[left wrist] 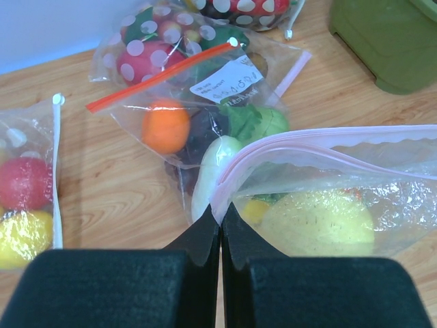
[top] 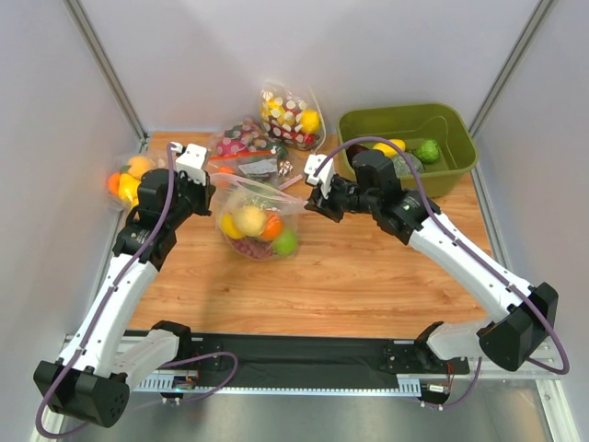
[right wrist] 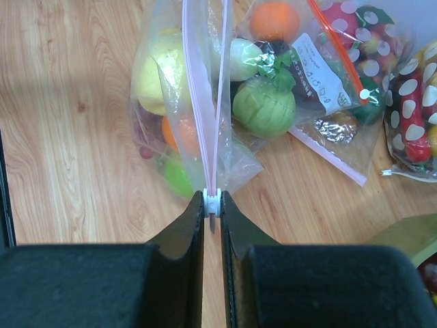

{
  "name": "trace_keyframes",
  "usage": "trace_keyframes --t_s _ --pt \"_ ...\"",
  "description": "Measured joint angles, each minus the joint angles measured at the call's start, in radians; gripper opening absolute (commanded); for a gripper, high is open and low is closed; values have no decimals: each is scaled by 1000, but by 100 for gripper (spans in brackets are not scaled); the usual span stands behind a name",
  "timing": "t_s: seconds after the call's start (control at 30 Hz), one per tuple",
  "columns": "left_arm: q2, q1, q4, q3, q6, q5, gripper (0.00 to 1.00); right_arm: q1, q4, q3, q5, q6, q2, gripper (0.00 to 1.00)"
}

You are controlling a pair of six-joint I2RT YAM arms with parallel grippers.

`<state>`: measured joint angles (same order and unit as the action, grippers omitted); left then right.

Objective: Open the zip-top bag and remove the fake food

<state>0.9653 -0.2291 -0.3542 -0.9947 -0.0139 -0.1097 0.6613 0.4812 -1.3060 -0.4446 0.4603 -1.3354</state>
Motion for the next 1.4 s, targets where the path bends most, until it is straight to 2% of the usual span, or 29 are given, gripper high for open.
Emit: trace_keyframes --t_s 0.2,0.27,0.3,0.4,0.43,0.5,0.57,0.6,0.77,0.9,1.4 --pt "2 0 0 0 9 -4 0 -3 15 0 -2 0 0 0" --pt "2 0 0 0 9 -13 0 -3 31 -3 -2 0 0 4" --pt "2 0 0 0 9 -18 0 -3 39 -5 -2 0 0 17" --pt "2 5 0 0 6 -40 0 -5 63 -15 -2 -11 3 44" --pt "2 10 0 0 3 -54 0 -8 66 -15 -2 -13 7 56" --pt "2 18 3 0 -5 -106 0 -11 68 -16 -6 -21 19 64" --pt "2 20 14 0 -12 -174 0 -14 63 -18 -11 -31 31 67" --pt "2 20 18 0 -14 -206 0 -15 58 -22 -14 -36 34 75" --pt "7 18 50 0 -14 -393 0 -15 14 -73 -29 -71 15 76" --pt "10 6 54 0 -14 -467 0 -15 -29 -122 -56 -98 -40 76" --pt "19 -2 53 0 -14 -504 0 43 -38 -126 -133 -131 -100 74"
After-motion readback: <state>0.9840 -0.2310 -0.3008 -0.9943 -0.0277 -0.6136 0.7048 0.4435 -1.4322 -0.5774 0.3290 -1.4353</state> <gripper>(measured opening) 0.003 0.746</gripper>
